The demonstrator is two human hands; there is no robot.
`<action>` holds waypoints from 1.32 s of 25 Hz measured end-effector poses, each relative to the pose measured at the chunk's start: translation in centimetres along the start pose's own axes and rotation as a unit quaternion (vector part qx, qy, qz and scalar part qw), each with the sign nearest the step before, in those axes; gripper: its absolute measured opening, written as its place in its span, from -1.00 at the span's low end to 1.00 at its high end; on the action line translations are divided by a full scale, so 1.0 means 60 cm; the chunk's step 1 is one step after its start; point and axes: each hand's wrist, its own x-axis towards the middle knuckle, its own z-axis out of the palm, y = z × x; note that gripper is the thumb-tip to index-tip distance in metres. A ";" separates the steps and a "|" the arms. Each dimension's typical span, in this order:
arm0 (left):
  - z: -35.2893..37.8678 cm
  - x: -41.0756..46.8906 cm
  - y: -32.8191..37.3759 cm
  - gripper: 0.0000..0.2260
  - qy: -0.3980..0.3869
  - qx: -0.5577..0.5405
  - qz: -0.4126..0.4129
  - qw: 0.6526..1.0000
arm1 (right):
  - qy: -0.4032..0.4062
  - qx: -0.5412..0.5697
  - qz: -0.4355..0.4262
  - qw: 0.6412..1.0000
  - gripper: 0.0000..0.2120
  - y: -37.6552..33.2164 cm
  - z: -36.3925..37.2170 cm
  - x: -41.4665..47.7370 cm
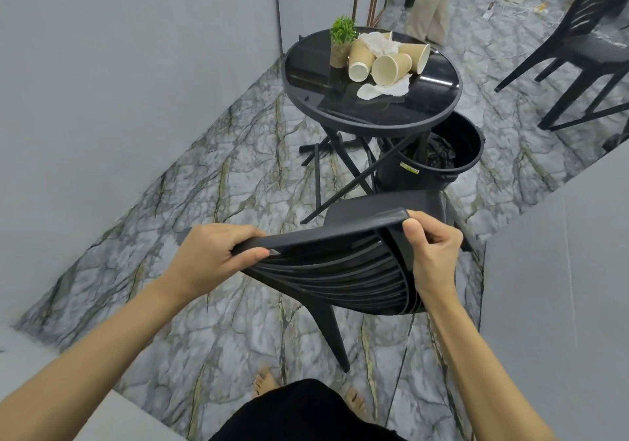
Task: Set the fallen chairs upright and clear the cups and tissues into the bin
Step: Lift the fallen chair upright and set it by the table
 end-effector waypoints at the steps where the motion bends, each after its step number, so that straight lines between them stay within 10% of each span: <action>1: -0.003 0.004 0.006 -0.36 0.009 0.021 0.022 0.999 | 0.004 0.003 -0.006 1.000 -0.55 0.000 -0.001 0.009; 13: 0.040 0.084 0.100 -0.40 0.030 0.178 0.156 0.971 | 0.005 0.047 0.030 0.998 -0.50 0.057 -0.102 0.036; 23: 0.161 0.066 0.228 -0.48 -0.133 0.107 0.189 0.967 | 0.035 0.083 0.158 0.983 -0.35 0.125 -0.294 -0.121; 29: 0.110 -0.019 0.131 -0.51 -0.002 0.033 -0.062 0.997 | -0.009 0.098 0.179 0.979 -0.36 0.131 -0.306 -0.166; 33: 0.139 -0.044 0.051 -0.76 0.172 -0.235 -0.302 0.908 | -0.033 0.094 0.184 0.978 -0.37 0.124 -0.307 -0.161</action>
